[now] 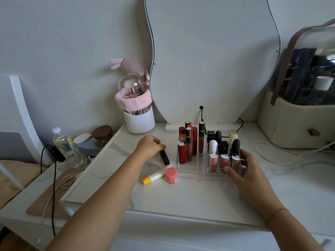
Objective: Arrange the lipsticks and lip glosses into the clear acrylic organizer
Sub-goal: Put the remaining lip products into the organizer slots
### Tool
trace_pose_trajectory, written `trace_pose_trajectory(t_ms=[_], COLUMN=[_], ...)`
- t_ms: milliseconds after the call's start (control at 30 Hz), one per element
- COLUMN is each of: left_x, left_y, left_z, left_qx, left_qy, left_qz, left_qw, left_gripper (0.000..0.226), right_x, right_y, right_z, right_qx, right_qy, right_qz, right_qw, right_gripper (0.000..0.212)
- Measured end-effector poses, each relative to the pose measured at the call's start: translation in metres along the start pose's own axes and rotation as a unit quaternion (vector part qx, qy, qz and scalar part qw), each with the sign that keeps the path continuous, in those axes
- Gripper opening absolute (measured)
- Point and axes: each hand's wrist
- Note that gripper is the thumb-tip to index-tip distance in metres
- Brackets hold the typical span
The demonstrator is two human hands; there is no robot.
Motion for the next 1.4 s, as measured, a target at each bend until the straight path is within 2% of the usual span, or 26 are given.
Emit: trace_pose_trajectory(t_ms=[133,300,400,500,667,933,1067,1400], left_x=[0.004,0.008,0.012,0.019,0.046,0.096,0.103,0.086], left_y=[0.010,0.008,0.001,0.001,0.018,0.090,0.117,0.125], left_z=[-0.002,-0.001,0.004,0.012,0.034,0.044,0.029,0.009], left_qx=[-0.064,-0.065,-0.050,0.031,0.206,0.336,0.279,0.093], left_qy=[0.009,0.051,0.073,0.073,0.087,0.028,-0.016,-0.010], left_qz=[0.001,-0.003,-0.016,-0.044,-0.110,-0.275,-0.315,-0.320], left_qw=[0.998,0.997,0.996,0.996,0.968,0.900,0.907,0.943], left_gripper=[0.049,0.017,0.021,0.035,0.016,0.018,0.017,0.019], right_x=[0.000,0.000,0.001,0.001,0.002,0.002,0.002,0.002], right_y=[-0.001,-0.001,-0.002,-0.002,-0.001,-0.002,-0.002,-0.005], right_z=[0.001,0.001,0.000,0.001,0.002,0.002,0.003,0.003], right_qx=[-0.001,-0.003,-0.002,-0.002,0.001,-0.005,-0.014,-0.006], right_qy=[0.000,-0.004,-0.004,-0.003,-0.004,-0.005,-0.006,-0.003], right_qz=[-0.001,-0.005,-0.003,-0.003,-0.002,-0.003,-0.003,-0.001], right_qw=[1.000,1.000,1.000,1.000,1.000,1.000,1.000,1.000], right_gripper=[0.062,0.063,0.063,0.063,0.063,0.062,0.062,0.062])
Point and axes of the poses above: each hand's wrist, its own x-axis away from the middle knuckle, its own z-axis out of the back of the hand, y = z × x
